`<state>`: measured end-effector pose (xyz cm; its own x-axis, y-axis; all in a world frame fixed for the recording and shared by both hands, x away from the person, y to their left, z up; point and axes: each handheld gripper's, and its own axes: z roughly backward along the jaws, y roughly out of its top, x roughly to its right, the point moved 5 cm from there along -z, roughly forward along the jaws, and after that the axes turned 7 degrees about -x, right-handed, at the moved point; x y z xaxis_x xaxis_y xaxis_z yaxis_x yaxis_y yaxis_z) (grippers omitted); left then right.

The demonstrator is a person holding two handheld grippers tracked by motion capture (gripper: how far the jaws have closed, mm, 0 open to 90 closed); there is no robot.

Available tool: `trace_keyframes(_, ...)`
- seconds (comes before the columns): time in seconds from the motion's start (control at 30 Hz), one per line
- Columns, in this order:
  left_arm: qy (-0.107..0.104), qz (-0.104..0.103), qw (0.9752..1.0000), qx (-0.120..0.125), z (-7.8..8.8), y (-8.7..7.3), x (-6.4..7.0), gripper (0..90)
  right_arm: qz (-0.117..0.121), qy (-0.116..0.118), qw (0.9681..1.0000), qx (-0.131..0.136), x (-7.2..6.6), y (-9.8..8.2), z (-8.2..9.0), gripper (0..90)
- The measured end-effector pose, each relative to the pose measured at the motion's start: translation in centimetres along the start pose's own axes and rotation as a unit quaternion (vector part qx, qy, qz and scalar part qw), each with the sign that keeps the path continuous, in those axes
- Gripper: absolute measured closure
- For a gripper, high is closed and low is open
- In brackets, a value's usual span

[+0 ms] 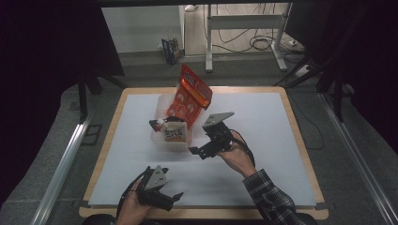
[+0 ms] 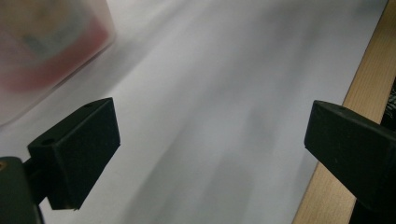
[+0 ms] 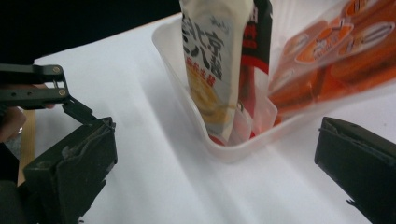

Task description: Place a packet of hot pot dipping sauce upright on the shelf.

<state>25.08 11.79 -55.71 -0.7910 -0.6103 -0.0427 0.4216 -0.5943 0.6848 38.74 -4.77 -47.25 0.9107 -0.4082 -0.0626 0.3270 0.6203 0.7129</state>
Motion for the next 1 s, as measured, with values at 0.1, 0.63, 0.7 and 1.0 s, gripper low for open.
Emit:
trace_keyframes(0.1, 0.002, -0.002, 1.0, 0.0, 0.0, 0.0, 0.0, 3.3, -0.002, -0.007, 1.0, -0.001, 0.2, -0.3, 0.1, 0.0)
trace_keyframes(0.63, 0.009, -0.004, 1.0, 0.003, 0.1, 0.0, -0.2, 3.3, -0.003, -0.016, 0.9999, 0.003, -0.6, -1.4, 1.8, 0.0)
trace_keyframes(0.7, 0.009, -0.004, 0.9999, 0.002, 0.1, 0.0, -0.2, 3.3, -0.001, -0.018, 0.9998, 0.004, -0.8, -1.6, 2.0, 0.0)
trace_keyframes(1.0, 0.014, -0.005, 0.9999, 0.006, 0.2, 0.0, -0.1, 3.4, 0.006, -0.028, 0.9995, 0.015, -1.0, -2.7, 3.3, 0.0)
